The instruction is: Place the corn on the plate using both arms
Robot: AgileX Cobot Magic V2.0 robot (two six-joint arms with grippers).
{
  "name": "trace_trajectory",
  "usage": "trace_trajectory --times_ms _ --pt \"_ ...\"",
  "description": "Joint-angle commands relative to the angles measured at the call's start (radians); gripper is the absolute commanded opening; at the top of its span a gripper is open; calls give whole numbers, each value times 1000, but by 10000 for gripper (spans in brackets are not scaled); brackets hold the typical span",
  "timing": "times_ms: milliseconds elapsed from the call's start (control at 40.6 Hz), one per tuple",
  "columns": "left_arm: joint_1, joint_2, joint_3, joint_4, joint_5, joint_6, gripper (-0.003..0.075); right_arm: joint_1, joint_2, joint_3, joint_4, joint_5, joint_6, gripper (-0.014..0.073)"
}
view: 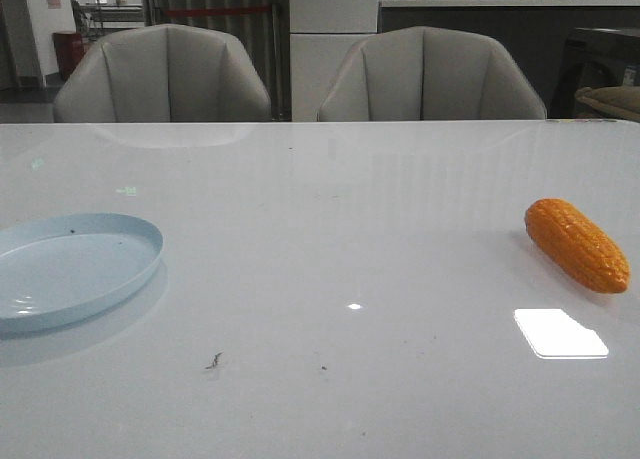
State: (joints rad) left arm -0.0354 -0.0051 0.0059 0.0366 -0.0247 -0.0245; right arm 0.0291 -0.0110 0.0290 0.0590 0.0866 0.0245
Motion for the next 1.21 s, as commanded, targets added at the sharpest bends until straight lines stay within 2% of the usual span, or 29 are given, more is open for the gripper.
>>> trace_trajectory --times_ms 0,590,861,984,1082,1181 --pt "0 -15 4 -10 -91 -7 90 2 -16 -17 -11 -92 -4 52" --pt "0 -15 4 -10 -106 -7 90 2 -16 -17 -11 -92 -4 52" --pt "0 -15 2 -10 -241 -7 90 2 -16 -17 -11 -105 -4 52" --pt "0 -15 -14 -10 -305 -7 90 2 -16 -17 -11 -198 -4 52" --pt "0 -15 -79 -10 -283 -7 90 2 -15 -41 2 -301 2 52" --pt "0 -4 -211 -2 -167 -7 90 2 -8 -171 2 -254 2 52"
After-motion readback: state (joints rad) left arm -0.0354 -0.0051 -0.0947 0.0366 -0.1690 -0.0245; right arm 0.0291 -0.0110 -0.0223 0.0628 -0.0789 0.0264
